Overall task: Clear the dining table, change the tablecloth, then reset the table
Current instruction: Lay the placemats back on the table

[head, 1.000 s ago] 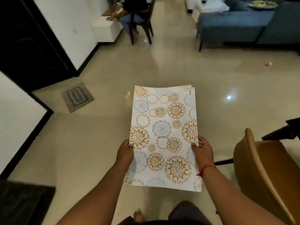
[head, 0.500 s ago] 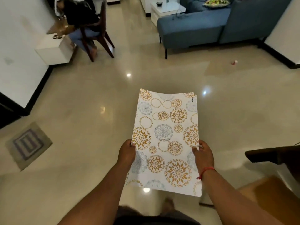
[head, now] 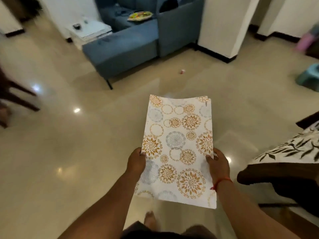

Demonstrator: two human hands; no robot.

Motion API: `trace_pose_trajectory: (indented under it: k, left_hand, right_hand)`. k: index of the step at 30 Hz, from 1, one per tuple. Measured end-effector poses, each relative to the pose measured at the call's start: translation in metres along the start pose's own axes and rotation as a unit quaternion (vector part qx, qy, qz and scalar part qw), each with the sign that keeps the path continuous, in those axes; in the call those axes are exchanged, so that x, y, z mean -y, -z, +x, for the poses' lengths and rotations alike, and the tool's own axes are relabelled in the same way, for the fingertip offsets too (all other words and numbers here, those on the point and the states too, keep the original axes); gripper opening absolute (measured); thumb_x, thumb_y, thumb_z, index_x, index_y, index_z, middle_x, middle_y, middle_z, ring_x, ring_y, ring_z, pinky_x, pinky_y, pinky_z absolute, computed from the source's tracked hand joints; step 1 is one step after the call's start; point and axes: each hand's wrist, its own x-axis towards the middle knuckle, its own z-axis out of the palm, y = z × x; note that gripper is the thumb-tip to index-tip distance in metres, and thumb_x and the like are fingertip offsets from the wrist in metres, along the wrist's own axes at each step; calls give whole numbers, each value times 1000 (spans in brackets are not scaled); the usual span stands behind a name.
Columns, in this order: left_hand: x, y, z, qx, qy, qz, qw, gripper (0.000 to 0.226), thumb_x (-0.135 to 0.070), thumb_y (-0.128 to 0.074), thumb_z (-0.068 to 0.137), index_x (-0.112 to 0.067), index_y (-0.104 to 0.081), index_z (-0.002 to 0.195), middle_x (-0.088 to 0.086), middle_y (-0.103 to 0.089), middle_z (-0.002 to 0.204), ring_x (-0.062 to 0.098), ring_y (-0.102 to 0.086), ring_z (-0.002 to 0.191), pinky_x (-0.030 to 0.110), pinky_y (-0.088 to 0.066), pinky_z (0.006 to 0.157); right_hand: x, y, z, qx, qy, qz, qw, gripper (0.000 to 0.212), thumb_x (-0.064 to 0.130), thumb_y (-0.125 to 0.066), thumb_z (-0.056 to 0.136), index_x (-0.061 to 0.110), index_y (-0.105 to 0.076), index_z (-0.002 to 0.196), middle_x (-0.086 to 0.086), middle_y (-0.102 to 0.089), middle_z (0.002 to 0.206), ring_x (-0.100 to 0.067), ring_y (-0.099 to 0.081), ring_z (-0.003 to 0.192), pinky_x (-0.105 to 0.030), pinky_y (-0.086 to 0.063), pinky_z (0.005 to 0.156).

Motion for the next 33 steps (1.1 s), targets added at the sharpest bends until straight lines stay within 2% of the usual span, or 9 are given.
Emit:
trace_pose_trajectory:
  k: [6, 9, 11, 13, 15, 21, 25, 28, 33]
  left_hand:
    - [-125, -79, 119, 116, -50, 81, 989, 23, -15, -48, 100, -15, -65, 115, 2, -67, 108, 23, -61, 99, 31, -46, 81]
    - [-170, -143, 172, 180, -62, 111, 976, 21, -20, -53, 97, -23, -68, 112, -2, -70, 107, 22, -65, 99, 39, -54, 88]
    - [-203, -192, 201, 212, -78, 132, 965, 21, -19, -55, 97, -22, -68, 113, -2, -70, 110, 21, -65, 100, 44, -54, 93]
    - [-249, -251, 222, 228, -95, 151, 957, 20, -15, -53, 99, -20, -65, 114, -2, -66, 110, 22, -62, 102, 41, -52, 93]
    - [-297, -307, 239, 248, -106, 154, 951, 23, -12, -51, 100, -21, -64, 117, 0, -64, 109, 23, -61, 102, 38, -51, 91]
    - [-421, -442, 268, 328, -156, 174, 915, 22, -11, -47, 102, -21, -62, 114, -3, -64, 107, 17, -59, 98, 30, -45, 77]
    - [-504, -562, 285, 394, -219, 213, 867, 22, -13, -48, 102, -19, -64, 115, 1, -67, 111, 21, -61, 102, 36, -50, 88]
    - [-552, -644, 276, 462, -254, 244, 814, 19, -10, -49, 101, -20, -63, 110, 0, -65, 107, 21, -60, 100, 33, -48, 84]
    - [-625, -773, 231, 568, -327, 282, 701, 19, -11, -53, 100, -24, -65, 104, -8, -67, 97, 14, -61, 92, 26, -48, 74]
  right_hand:
    - [39, 31, 104, -122, -35, 72, 989, 39, 4, -58, 96, 15, -57, 134, -4, -67, 117, -19, -64, 107, -35, -49, 100]
    - [39, 62, 164, -170, -66, 88, 979, 33, 9, -61, 95, 24, -61, 124, -3, -68, 118, -20, -65, 105, -43, -52, 98]
    - [45, 85, 206, -199, -73, 92, 973, 31, 7, -60, 95, 27, -61, 118, -4, -68, 115, -20, -64, 103, -41, -53, 95]
    - [60, 117, 252, -221, -85, 104, 966, 32, 1, -57, 95, 22, -61, 119, 0, -68, 106, -15, -63, 96, -31, -51, 89]
    - [76, 153, 294, -246, -97, 116, 957, 32, -2, -57, 95, 21, -62, 116, 6, -67, 99, -14, -63, 96, -31, -50, 90]
    - [112, 252, 376, -339, -96, 150, 924, 33, -1, -57, 94, 21, -62, 118, -3, -68, 114, -20, -64, 104, -36, -50, 97]
    - [123, 316, 426, -430, -89, 194, 877, 31, -3, -57, 94, 19, -60, 116, -4, -67, 110, -22, -63, 102, -33, -48, 92]
    - [117, 356, 443, -494, -103, 193, 841, 33, -1, -58, 93, 29, -63, 107, -1, -68, 111, -22, -63, 105, -40, -50, 96]
    - [120, 411, 447, -627, -134, 253, 724, 29, 3, -60, 94, 18, -62, 119, -5, -66, 116, -24, -61, 107, -43, -49, 99]
